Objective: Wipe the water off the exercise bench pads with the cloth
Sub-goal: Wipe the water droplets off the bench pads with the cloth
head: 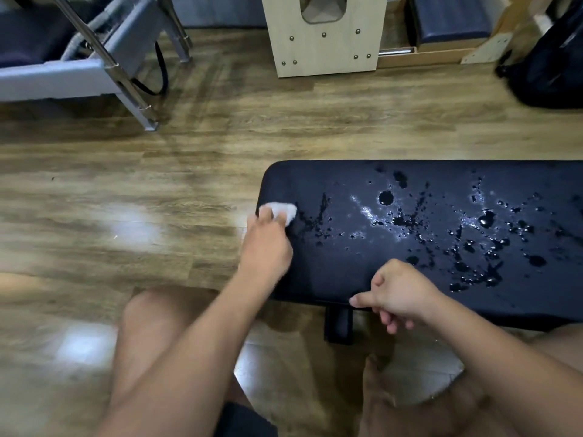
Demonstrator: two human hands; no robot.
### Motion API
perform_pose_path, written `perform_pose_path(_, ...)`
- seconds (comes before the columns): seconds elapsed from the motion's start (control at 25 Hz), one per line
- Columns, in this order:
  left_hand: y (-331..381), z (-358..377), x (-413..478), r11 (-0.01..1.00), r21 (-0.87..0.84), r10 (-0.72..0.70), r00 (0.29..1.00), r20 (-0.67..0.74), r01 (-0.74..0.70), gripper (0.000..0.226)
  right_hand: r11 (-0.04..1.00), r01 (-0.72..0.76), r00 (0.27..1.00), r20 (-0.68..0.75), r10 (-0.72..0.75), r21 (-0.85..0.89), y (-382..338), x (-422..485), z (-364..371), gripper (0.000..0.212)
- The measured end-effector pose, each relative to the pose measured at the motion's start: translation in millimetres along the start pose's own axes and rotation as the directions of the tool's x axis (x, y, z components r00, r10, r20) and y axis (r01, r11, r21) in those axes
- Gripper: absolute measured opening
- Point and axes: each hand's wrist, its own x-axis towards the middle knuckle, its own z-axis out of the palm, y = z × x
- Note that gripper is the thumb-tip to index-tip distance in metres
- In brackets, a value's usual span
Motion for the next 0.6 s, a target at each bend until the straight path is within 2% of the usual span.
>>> perform_pose_path(0.08,2.7,1.4,-50.7,0.998,0.055,-0.025,1.0,0.014,0.024,0.041,1.0,0.015,1.0,-0.012,-0.015,-0.018,0.0,-2.4,0.2,0.04)
perform_pose_path(0.2,-4.4,3.9,-74.2,0.982,-0.07,-0.176,0.984,0.006,0.176,0.038,1.0,0.005,1.0,0.014,-0.005,-0.016,-1.3,-2.1,-2.5,0.039)
perform_pose_path(0.28,-5.7,6.0,-53.6,0.974,-0.122,-0.2,0.979,-0.042,0.193,0.036,1.0,-0.001,1.0,0.022,0.001,-0.007,-1.6,-0.4,-3.7,0.038)
perform_pose_path(0.6,15.2,-7.8,101.7,0.99,0.006,-0.142,0.979,-0.145,0.144,0.028,0.999,-0.034,0.996,0.079,0.033,0.022,-2.9,6.1,-7.1,0.036)
